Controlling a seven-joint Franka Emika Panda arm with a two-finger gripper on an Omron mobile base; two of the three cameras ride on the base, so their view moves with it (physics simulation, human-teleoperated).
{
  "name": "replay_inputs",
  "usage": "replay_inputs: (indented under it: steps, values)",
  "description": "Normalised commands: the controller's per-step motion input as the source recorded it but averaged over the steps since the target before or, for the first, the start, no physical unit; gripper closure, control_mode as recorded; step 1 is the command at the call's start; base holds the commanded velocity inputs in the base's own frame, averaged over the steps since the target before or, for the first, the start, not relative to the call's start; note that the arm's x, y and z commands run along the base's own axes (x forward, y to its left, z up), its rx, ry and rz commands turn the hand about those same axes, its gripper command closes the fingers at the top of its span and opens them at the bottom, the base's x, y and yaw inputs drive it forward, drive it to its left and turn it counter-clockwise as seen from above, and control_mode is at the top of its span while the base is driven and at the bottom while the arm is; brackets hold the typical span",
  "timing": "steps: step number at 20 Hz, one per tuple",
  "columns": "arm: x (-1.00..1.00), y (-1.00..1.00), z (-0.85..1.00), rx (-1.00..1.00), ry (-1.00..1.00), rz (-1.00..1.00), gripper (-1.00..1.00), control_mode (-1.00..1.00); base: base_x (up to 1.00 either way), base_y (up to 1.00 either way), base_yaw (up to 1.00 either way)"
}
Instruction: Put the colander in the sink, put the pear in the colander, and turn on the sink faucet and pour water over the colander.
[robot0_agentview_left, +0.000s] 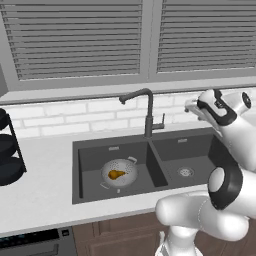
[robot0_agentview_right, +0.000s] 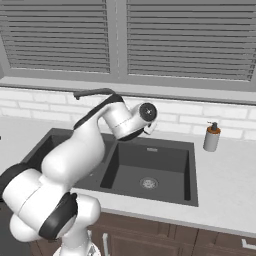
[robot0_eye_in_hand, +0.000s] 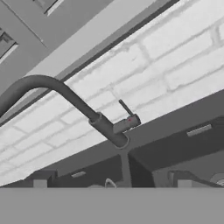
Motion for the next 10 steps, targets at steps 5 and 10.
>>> replay_inputs:
  steps: [5,10]
  values:
    - [0.17,0.0,-0.56,-0.31,-0.22,0.32,-1.0,-1.0,0.0,0.0,0.0]
    - [0.0,0.0,-0.53,-0.12,-0.42,0.13,-1.0,-1.0,0.0,0.0,0.0]
